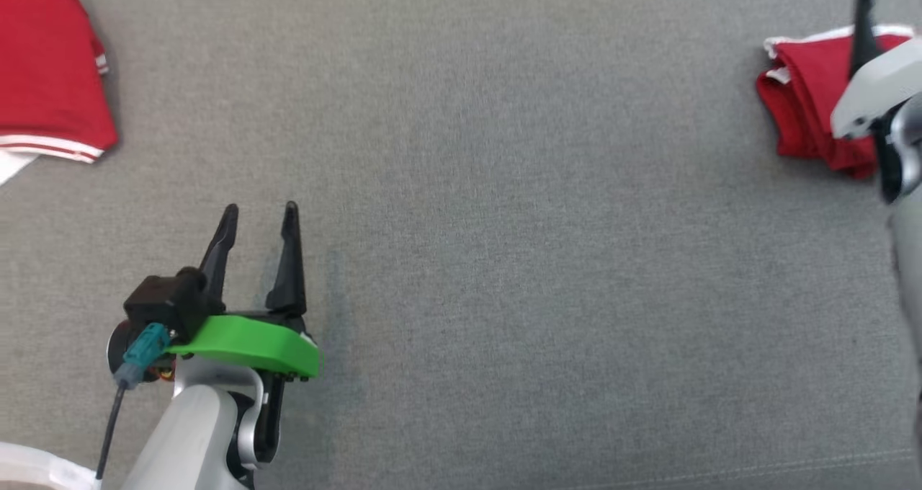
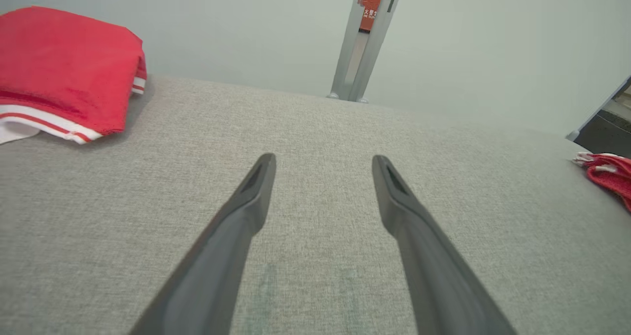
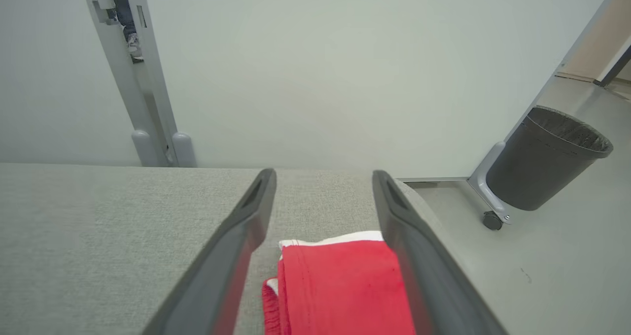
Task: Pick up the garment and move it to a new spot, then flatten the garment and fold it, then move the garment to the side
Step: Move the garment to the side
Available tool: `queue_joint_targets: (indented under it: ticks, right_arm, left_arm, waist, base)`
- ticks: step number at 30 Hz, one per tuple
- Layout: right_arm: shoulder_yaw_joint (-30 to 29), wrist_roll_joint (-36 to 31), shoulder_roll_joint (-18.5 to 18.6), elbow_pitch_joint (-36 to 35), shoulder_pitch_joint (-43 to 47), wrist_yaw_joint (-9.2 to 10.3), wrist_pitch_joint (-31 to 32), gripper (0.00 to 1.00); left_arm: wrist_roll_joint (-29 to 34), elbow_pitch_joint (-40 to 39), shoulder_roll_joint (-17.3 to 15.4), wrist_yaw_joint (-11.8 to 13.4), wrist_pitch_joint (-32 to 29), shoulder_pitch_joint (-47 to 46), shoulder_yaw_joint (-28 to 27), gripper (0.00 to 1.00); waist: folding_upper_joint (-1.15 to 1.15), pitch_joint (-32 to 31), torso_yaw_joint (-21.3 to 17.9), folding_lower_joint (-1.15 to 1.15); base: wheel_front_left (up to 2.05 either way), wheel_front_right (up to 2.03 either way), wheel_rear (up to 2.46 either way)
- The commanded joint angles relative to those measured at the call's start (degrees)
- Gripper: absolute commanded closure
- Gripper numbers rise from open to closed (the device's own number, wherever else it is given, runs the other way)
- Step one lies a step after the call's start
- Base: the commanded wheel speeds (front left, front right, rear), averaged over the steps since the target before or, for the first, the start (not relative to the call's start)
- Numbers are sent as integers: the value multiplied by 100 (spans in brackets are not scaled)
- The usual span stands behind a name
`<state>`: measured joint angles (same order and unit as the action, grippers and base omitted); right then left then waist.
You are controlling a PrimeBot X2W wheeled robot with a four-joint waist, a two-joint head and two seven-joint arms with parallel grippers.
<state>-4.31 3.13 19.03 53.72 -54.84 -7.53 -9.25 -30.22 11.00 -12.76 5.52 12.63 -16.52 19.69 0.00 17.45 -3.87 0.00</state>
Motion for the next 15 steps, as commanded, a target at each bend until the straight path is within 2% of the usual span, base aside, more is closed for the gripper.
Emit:
queue_joint_targets:
  ticks: [1,10,15]
  right_arm:
    - [51,94,-125,-53,256,8,-81,0]
    - [293,394,-1117,-777,1682,8,-363,0]
    - [206,435,-1439,-1355,2596,8,-438,0]
  left_arm:
    - [-95,113,47,-25,68,-38,-79,0]
    - [-270,668,135,-13,221,374,-441,0]
    - [-216,791,128,-18,249,713,-455,0]
  waist:
    - [0,-587,106,0]
    - [0,-1376,271,0]
    - [0,-1656,366,0]
  base:
    - [0,0,0]
    - [0,0,0]
    - [0,0,0]
